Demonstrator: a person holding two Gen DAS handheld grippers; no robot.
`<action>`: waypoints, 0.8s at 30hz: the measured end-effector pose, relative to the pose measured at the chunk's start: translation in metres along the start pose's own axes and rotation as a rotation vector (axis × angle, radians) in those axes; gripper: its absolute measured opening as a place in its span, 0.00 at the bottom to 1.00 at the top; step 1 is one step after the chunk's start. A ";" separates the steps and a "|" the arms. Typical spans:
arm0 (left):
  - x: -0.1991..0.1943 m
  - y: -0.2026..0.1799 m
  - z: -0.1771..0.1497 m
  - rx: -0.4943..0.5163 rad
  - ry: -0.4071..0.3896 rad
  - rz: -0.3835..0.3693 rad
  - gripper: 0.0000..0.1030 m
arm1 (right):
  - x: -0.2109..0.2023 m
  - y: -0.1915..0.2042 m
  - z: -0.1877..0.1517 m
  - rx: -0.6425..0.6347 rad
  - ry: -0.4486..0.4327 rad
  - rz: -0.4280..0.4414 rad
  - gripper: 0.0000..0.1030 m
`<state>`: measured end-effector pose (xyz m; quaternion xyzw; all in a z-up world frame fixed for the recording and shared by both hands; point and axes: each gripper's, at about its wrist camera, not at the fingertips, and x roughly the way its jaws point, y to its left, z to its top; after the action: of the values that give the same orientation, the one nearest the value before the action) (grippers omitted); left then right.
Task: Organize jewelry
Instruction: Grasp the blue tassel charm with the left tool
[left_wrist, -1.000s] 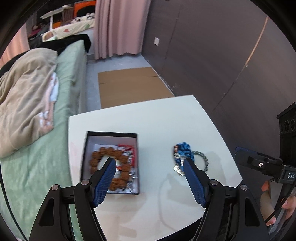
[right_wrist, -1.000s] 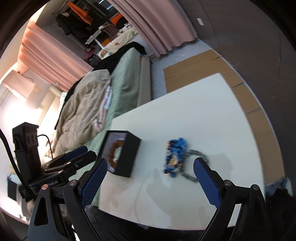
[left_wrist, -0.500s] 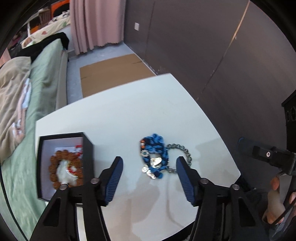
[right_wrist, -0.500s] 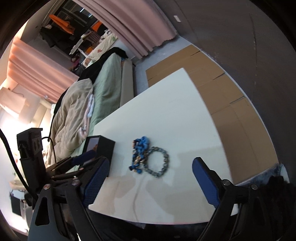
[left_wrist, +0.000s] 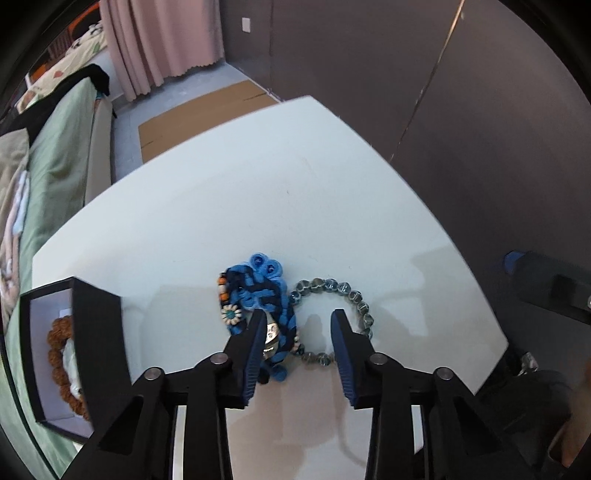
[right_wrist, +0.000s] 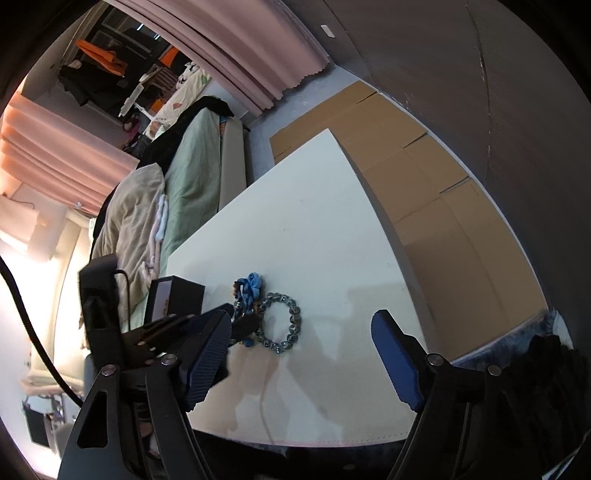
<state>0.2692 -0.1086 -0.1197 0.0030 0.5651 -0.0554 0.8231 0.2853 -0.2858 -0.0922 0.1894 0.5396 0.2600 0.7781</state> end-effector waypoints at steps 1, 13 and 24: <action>0.004 -0.001 0.000 0.007 0.009 0.014 0.26 | 0.001 0.000 0.000 -0.002 0.000 -0.001 0.77; -0.017 0.020 -0.003 -0.010 -0.056 -0.017 0.08 | 0.028 0.007 0.001 -0.017 0.059 -0.030 0.65; -0.056 0.050 -0.006 -0.041 -0.136 -0.014 0.08 | 0.069 0.027 -0.006 -0.079 0.155 -0.130 0.39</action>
<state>0.2480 -0.0539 -0.0727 -0.0214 0.5090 -0.0497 0.8591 0.2942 -0.2221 -0.1300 0.1027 0.5985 0.2438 0.7562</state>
